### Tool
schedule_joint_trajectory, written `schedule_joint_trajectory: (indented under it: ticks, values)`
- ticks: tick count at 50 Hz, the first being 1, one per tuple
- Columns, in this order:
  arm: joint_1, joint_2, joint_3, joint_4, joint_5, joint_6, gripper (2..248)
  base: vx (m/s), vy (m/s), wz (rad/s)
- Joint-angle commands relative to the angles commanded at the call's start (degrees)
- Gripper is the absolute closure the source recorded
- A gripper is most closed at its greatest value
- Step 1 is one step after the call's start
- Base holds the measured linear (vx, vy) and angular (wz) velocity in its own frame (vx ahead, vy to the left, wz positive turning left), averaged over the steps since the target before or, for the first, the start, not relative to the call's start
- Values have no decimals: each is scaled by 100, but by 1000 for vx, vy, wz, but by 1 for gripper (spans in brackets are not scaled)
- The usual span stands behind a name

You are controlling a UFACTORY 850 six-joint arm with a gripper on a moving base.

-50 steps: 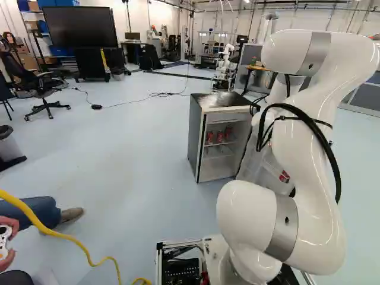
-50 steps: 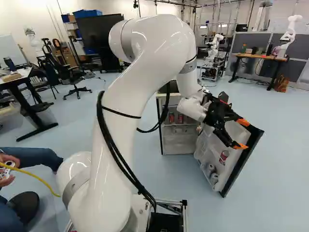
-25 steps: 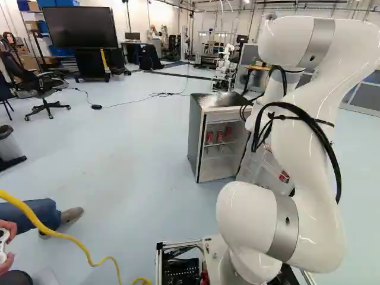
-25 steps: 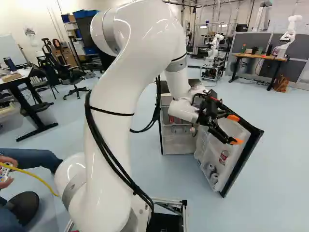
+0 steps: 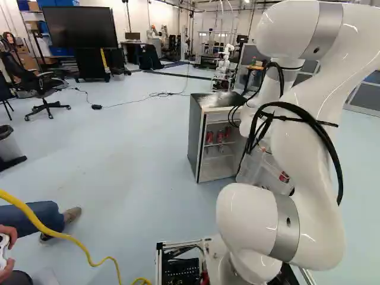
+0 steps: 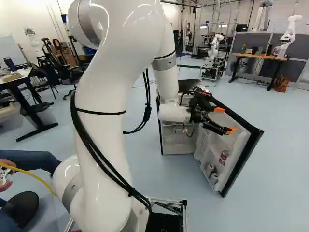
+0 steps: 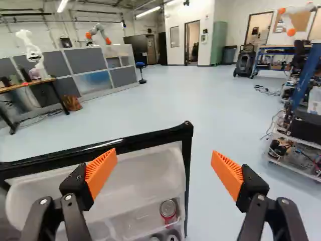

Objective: Grab a drink from the fridge

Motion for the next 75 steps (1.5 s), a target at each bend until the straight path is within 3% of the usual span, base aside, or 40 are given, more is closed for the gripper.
schedule_joint_trajectory:
  ticks: [32, 75]
  values:
    - [380, 734, 981, -1942, 3, 0, 3, 0, 0, 0]
    - [391, 140, 907, -4522, 3, 0, 3, 0, 0, 0]
